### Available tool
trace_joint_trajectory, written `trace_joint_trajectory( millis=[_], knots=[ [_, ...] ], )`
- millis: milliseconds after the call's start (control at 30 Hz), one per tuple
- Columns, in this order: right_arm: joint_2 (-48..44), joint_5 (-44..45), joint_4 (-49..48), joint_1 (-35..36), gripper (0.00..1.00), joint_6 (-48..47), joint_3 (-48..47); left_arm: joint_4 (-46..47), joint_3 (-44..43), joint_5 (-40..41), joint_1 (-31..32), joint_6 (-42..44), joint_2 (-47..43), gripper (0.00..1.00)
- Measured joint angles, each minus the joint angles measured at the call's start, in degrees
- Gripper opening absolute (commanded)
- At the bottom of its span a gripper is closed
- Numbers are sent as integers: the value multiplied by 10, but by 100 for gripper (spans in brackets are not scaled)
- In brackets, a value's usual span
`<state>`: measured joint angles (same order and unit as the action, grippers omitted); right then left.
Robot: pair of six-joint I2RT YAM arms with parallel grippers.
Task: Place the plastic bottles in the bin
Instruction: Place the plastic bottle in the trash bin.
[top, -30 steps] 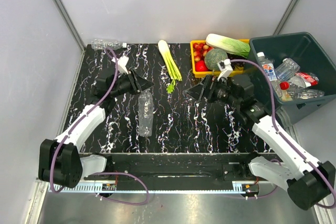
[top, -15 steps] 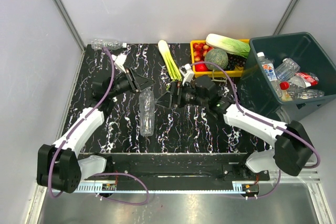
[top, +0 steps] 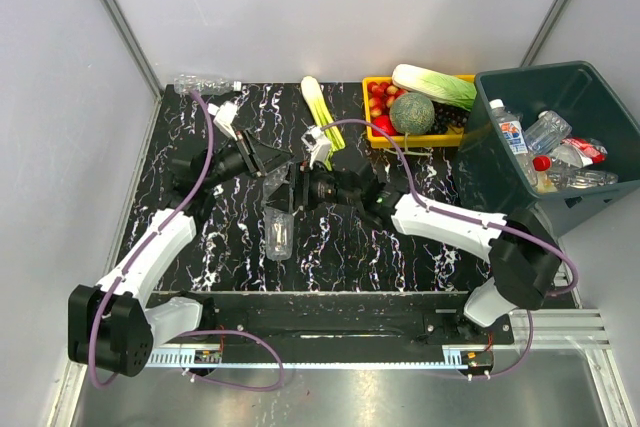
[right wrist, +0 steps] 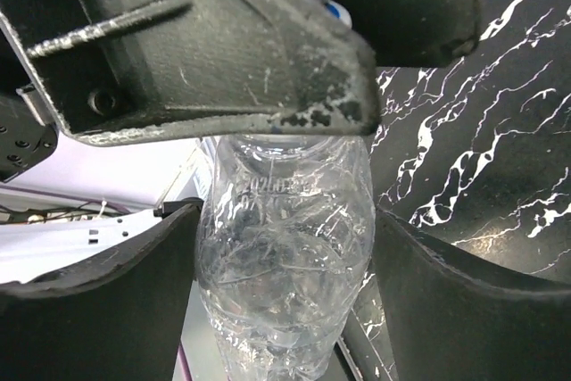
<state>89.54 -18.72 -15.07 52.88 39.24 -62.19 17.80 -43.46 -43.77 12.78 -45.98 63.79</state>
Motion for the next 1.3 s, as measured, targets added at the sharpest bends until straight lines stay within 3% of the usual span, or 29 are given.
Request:
trace_joint_trajectory(
  millis=[67,100,233,300,333,400,667,867,1033,1300],
  knots=[
    [0,15,-1,2,67,2,1,1,0,0,0,-1,0,42],
    [-1,21,-5,2,62,2,3,1,0,0,0,-1,0,48],
    [-22,63,-35,2,45,11,47,-11,0,6,0,8,-9,62],
    [-37,89,-44,2,42,14,73,-23,0,11,0,14,-20,72],
    [-44,100,-46,2,42,16,83,-26,0,16,0,20,-25,84],
    [-57,122,-49,2,42,16,97,-41,-1,28,0,31,-37,99],
    [-125,197,-29,-10,42,-41,106,-151,-9,104,0,96,-103,99],
    [-202,240,56,-88,43,-121,79,-244,-6,167,0,161,-186,99],
    [-248,299,138,-135,45,-226,-13,-308,12,219,0,209,-241,99],
    [-267,404,215,-188,46,-436,-196,-350,12,249,1,239,-240,99]
  ],
)
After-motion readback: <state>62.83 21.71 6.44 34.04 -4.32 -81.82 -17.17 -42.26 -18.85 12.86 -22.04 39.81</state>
